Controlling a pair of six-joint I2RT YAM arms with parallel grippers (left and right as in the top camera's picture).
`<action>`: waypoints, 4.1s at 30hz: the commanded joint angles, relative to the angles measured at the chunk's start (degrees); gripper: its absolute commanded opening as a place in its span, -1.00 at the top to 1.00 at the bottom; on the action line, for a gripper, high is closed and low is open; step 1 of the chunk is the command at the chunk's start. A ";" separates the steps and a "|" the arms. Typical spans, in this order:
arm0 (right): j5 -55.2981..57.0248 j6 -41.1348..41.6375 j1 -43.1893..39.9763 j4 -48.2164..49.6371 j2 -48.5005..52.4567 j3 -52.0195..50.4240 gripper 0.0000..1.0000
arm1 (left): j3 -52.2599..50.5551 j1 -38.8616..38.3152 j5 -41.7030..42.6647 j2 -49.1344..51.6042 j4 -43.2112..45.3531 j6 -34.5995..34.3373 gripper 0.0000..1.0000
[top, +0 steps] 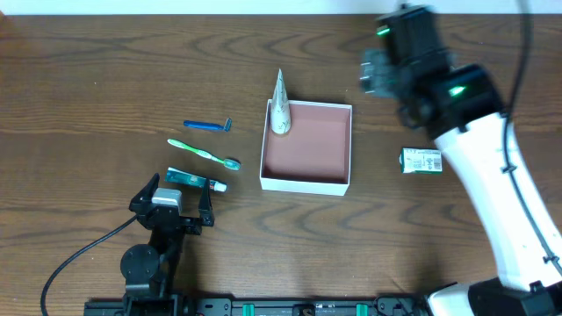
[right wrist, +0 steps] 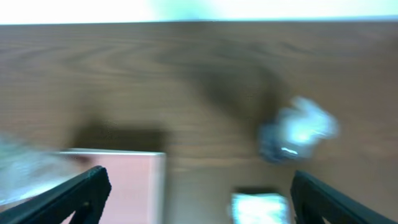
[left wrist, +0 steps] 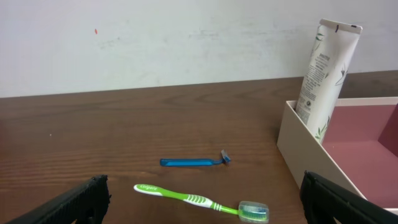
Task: Pack container
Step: 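Release the tube and move the right gripper to the soap bottle, then grasp the blue foaming soap bottle with the right gripper, then carry the soap bottle into the box beside the lotion tube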
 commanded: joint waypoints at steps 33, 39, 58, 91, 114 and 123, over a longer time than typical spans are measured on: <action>-26.88 -28.83 -29.44 6.29 24.81 0.66 -0.57 | -1.09 0.28 0.83 -0.31 -1.81 -0.07 -0.96; -26.69 -28.76 -29.44 6.23 24.81 0.66 -0.06 | -1.09 0.28 0.83 -0.31 -1.81 -0.04 -0.96; -25.42 -26.21 -29.42 5.44 23.50 0.68 0.38 | -1.09 0.28 0.83 -0.31 -1.81 -0.07 -0.96; -39.17 -26.51 -7.56 6.99 2.01 0.70 0.48 | -1.09 0.28 0.83 -0.31 -1.81 -0.07 -0.96; -37.62 -27.76 5.84 14.03 13.11 0.66 0.47 | -1.09 0.28 0.83 -0.31 -1.81 -0.07 -0.96; -39.32 -27.74 5.90 17.05 16.94 0.66 0.48 | -1.09 0.28 0.83 -0.31 -1.81 -0.07 -0.96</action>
